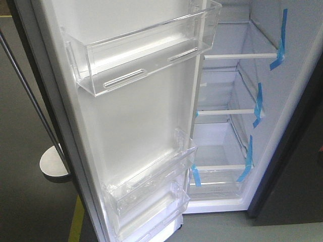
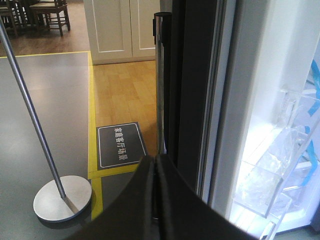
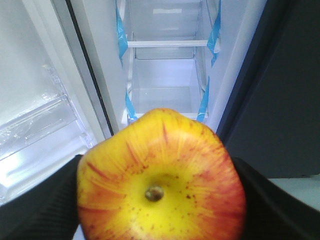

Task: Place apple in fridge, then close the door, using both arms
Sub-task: 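Move up beside the door bins, holding the apple in the right gripper, then lower the apple with the right gripper into the upper door bin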

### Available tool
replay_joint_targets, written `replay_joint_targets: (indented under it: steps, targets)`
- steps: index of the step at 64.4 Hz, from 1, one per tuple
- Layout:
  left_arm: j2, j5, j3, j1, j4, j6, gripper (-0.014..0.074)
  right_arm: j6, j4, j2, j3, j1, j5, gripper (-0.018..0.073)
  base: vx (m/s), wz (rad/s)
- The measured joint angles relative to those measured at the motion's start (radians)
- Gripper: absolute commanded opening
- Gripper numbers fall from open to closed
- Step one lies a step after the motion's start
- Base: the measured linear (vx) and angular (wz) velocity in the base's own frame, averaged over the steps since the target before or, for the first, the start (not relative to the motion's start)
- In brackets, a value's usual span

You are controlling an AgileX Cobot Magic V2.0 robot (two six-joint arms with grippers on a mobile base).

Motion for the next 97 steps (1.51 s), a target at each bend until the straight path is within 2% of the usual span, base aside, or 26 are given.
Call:
replay_joint_targets:
  steps: [26, 36, 46, 53, 65, 74, 81, 87, 97]
  targets:
    - [0.0, 0.0, 0.0, 0.0, 0.0, 0.0, -0.0006, 0.0, 0.001, 0.0, 0.0, 0.0, 0.0, 0.0188, 0.0, 0.0]
    - [0.0, 0.0, 0.0, 0.0, 0.0, 0.0, -0.0006, -0.001, 0.03, 0.0, 0.0, 0.0, -0.005, 0.0189, 0.0, 0.0]
    - [0.0, 0.0, 0.0, 0.0, 0.0, 0.0, -0.0006, -0.113, 0.072, 0.037, -0.09, 0.0, 0.078, 0.0197, 0.0, 0.0]
    - [0.0, 0.0, 0.0, 0.0, 0.0, 0.0, -0.0006, -0.243, 0.158, 0.128, -0.228, 0.0, 0.136, 0.0213, 0.0, 0.0]
    - [0.0, 0.0, 0.0, 0.0, 0.0, 0.0, -0.0006, -0.448, 0.416, 0.331, -0.562, 0.0, 0.233, 0.0252, 0.0, 0.0]
    - [0.0, 0.0, 0.0, 0.0, 0.0, 0.0, -0.0006, -0.507, 0.532, 0.486, -0.865, 0.014, 0.33, 0.0258, 0.0, 0.0]
    - [0.0, 0.0, 0.0, 0.0, 0.0, 0.0, -0.0006, -0.5, 0.539, 0.611, -1.09, 0.082, 0.368, 0.0258, 0.0, 0.0]
    - [0.0, 0.0, 0.0, 0.0, 0.0, 0.0, -0.0006, -0.466, 0.507, 0.716, -1.28, 0.184, 0.385, 0.0258, 0.0, 0.0]
    - [0.0, 0.0, 0.0, 0.0, 0.0, 0.0, -0.0006, -0.311, 0.342, 0.899, -1.519, 0.345, 0.423, 0.0258, 0.0, 0.0]
